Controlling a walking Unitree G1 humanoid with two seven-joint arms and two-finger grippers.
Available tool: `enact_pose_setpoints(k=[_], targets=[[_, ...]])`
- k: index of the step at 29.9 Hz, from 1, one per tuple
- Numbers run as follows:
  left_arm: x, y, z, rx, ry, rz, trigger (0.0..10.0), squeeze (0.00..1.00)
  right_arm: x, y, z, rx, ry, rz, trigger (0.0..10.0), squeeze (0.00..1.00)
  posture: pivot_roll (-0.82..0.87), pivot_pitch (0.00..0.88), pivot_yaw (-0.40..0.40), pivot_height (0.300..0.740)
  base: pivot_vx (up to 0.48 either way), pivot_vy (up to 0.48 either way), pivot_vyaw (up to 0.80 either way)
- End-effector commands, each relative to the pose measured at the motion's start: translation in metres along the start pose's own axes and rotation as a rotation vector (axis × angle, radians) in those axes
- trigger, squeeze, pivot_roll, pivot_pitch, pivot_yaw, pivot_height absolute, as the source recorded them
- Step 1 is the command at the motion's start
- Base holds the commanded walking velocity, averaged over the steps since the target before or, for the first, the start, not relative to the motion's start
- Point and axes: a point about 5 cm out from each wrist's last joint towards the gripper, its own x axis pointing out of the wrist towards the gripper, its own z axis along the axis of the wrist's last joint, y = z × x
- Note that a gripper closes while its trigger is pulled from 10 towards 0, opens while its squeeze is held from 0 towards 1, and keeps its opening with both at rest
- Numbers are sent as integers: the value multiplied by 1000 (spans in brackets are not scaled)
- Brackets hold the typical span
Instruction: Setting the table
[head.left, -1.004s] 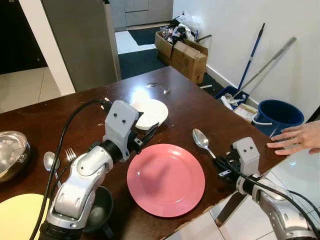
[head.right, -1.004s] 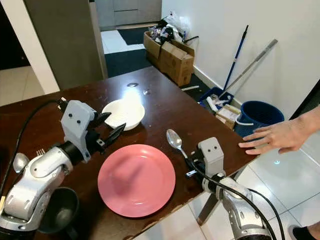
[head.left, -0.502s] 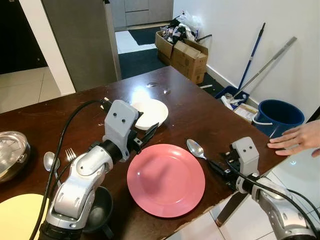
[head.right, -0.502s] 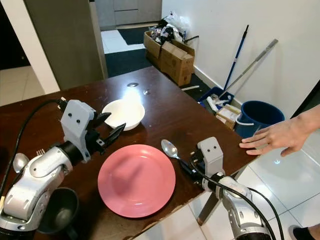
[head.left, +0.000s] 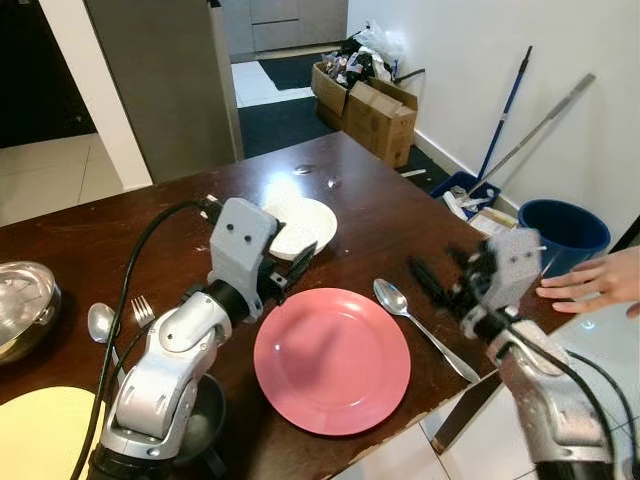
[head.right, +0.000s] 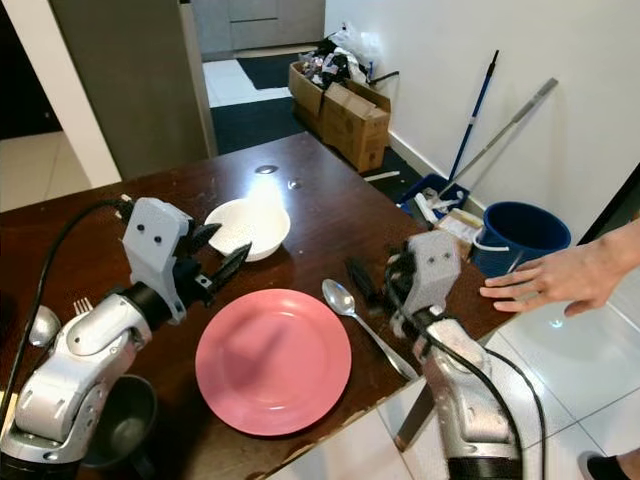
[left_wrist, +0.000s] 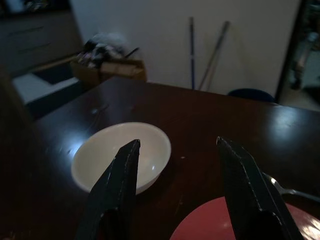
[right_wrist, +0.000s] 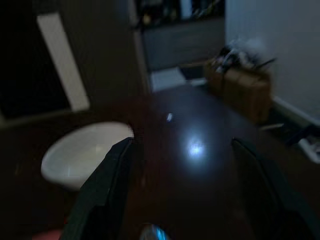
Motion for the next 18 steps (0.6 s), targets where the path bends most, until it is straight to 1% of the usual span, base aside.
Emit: enact_pose_setpoints(k=[1, 2, 3, 5, 8, 10, 18], targets=[[-4, 8, -12, -34, 56, 73, 10000, 0, -2, 1, 6, -4, -42, -66, 10000, 0, -56, 0, 106, 740, 0, 0, 0], [-4, 8, -12, -34, 56, 73, 10000, 0, -2, 1, 6, -4, -42, -66, 10000, 0, -56, 0, 106, 740, 0, 0, 0], [-5, 11, -14, -38, 64, 113, 10000, 0, -4, 4, 5, -16, -46, -74, 10000, 0, -55, 0, 103, 740, 0, 0, 0], [-6, 13, -14, -36, 66, 128, 10000, 0, -5, 6, 5, -23, -45, -73, 10000, 0, -55, 0, 103, 740, 0, 0, 0], [-11, 23, -19, -35, 85, 212, 10000, 0, -10, 8, 5, -42, -41, -93, 10000, 0, -54, 0, 98, 740, 0, 0, 0], [-13, 27, -21, -32, 90, 247, 10000, 0, -11, 7, 6, -56, -39, -98, 10000, 0, -56, 1, 92, 740, 0, 0, 0], [-13, 30, -19, -31, 78, 297, 10000, 0, -9, 7, 8, -72, -35, -110, 10000, 0, -53, 4, 78, 740, 0, 0, 0]])
